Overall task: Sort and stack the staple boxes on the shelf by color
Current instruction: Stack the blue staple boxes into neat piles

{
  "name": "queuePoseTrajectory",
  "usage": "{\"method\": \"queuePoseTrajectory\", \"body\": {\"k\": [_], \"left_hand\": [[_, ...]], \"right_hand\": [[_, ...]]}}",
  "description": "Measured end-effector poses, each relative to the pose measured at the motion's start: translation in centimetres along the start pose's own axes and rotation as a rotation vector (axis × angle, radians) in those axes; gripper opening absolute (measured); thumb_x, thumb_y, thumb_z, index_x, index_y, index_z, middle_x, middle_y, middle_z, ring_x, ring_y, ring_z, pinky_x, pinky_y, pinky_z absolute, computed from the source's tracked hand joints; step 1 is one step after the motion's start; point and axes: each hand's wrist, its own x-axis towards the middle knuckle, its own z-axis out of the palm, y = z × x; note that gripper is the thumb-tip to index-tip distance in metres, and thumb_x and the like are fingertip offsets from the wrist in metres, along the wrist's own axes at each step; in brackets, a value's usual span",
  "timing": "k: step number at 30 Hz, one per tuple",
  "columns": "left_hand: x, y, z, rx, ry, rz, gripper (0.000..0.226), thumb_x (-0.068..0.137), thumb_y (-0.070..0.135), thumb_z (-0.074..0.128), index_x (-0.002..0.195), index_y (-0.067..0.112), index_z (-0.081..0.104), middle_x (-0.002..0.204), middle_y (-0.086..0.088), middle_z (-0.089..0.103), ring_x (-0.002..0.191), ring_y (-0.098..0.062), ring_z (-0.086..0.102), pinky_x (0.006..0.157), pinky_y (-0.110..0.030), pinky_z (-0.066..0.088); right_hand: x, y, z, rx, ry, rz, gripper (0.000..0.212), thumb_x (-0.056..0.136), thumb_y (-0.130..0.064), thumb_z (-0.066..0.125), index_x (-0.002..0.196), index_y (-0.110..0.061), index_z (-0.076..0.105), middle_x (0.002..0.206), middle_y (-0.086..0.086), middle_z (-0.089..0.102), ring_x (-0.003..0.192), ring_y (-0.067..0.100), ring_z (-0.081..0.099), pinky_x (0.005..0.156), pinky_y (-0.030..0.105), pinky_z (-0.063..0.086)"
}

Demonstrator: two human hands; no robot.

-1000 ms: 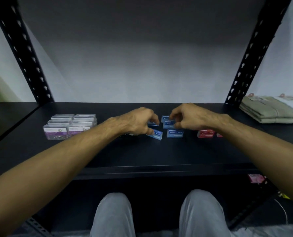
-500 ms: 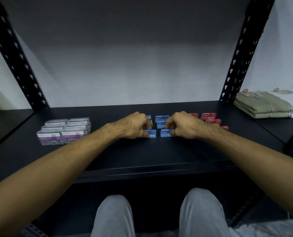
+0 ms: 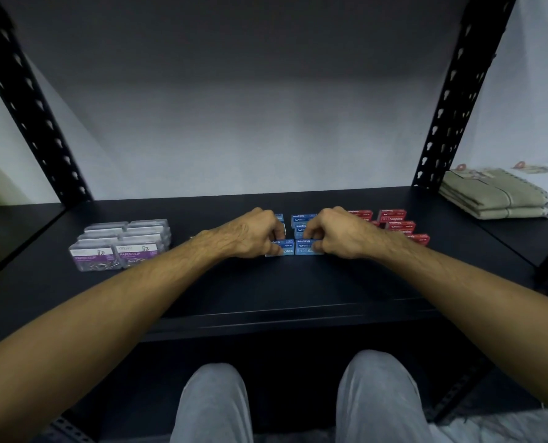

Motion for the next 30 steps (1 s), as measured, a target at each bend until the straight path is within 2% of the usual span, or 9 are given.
{"method": "queuePoseTrajectory", "body": {"k": [5, 12, 18, 22, 25, 27, 30], "left_hand": [[0.1, -0.1, 0.0, -0.001, -0.004, 0.001, 0.023, 0.088, 0.031, 0.070, 0.106, 0.017, 0.071, 0.099, 0.003, 0.068, 0.088, -0.011, 0.063, 0.079, -0.029, 0.053], [0.1, 0.0, -0.2, 0.000, -0.004, 0.004, 0.022, 0.088, 0.030, 0.070, 0.105, 0.017, 0.071, 0.098, 0.003, 0.068, 0.088, -0.012, 0.063, 0.079, -0.030, 0.055], [0.3, 0.0, -0.2, -0.020, -0.010, -0.004, 0.020, 0.088, 0.030, 0.071, 0.103, 0.018, 0.071, 0.096, 0.004, 0.067, 0.086, -0.011, 0.063, 0.078, -0.030, 0.055], [-0.1, -0.4, -0.4, -0.044, 0.025, -0.011, 0.026, 0.082, 0.044, 0.074, 0.097, 0.023, 0.072, 0.089, 0.009, 0.069, 0.083, -0.007, 0.065, 0.073, -0.025, 0.053], [-0.4, -0.7, -1.4, -0.112, 0.102, -0.021, 0.033, 0.081, 0.053, 0.071, 0.096, 0.024, 0.074, 0.089, 0.013, 0.070, 0.084, 0.000, 0.064, 0.074, -0.019, 0.051], [-0.3, -1.0, -2.3, -0.136, 0.157, -0.030, 0.029, 0.087, 0.048, 0.067, 0.095, 0.022, 0.075, 0.090, 0.012, 0.072, 0.084, 0.000, 0.065, 0.076, -0.020, 0.052], [0.2, -1.9, -3.2, -0.100, 0.175, -0.058, 0.021, 0.095, 0.031, 0.062, 0.102, 0.015, 0.073, 0.103, 0.003, 0.073, 0.091, -0.009, 0.065, 0.085, -0.025, 0.051]], "right_hand": [[0.2, 0.0, 0.0, 0.004, 0.005, 0.004, 0.034, 0.090, -0.018, 0.069, 0.123, -0.014, 0.065, 0.119, 0.000, 0.067, 0.092, 0.007, 0.058, 0.088, 0.023, 0.049], [0.3, 0.0, 0.2, 0.003, 0.006, -0.008, 0.033, 0.090, -0.018, 0.068, 0.123, -0.014, 0.065, 0.117, 0.000, 0.067, 0.090, 0.005, 0.056, 0.081, 0.020, 0.045], [0.5, 0.1, 0.1, -0.002, -0.003, -0.009, 0.034, 0.091, -0.018, 0.068, 0.124, -0.015, 0.065, 0.119, -0.001, 0.066, 0.091, 0.005, 0.056, 0.082, 0.020, 0.045], [0.3, 0.1, -0.1, 0.006, 0.009, 0.001, 0.038, 0.089, -0.022, 0.070, 0.125, -0.015, 0.064, 0.117, -0.001, 0.067, 0.090, 0.006, 0.056, 0.081, 0.021, 0.045], [0.1, 0.3, -0.7, 0.035, 0.044, 0.008, 0.035, 0.088, -0.029, 0.070, 0.121, -0.016, 0.067, 0.104, -0.004, 0.067, 0.088, 0.008, 0.060, 0.079, 0.023, 0.047], [0.1, 0.4, -1.2, 0.054, 0.078, 0.006, 0.030, 0.090, -0.031, 0.067, 0.116, -0.017, 0.070, 0.101, -0.005, 0.069, 0.087, 0.008, 0.062, 0.077, 0.024, 0.048], [0.5, 0.6, -1.8, 0.048, 0.122, -0.011, 0.025, 0.095, -0.026, 0.061, 0.116, -0.015, 0.070, 0.110, -0.001, 0.071, 0.090, 0.007, 0.061, 0.081, 0.022, 0.046]]}}
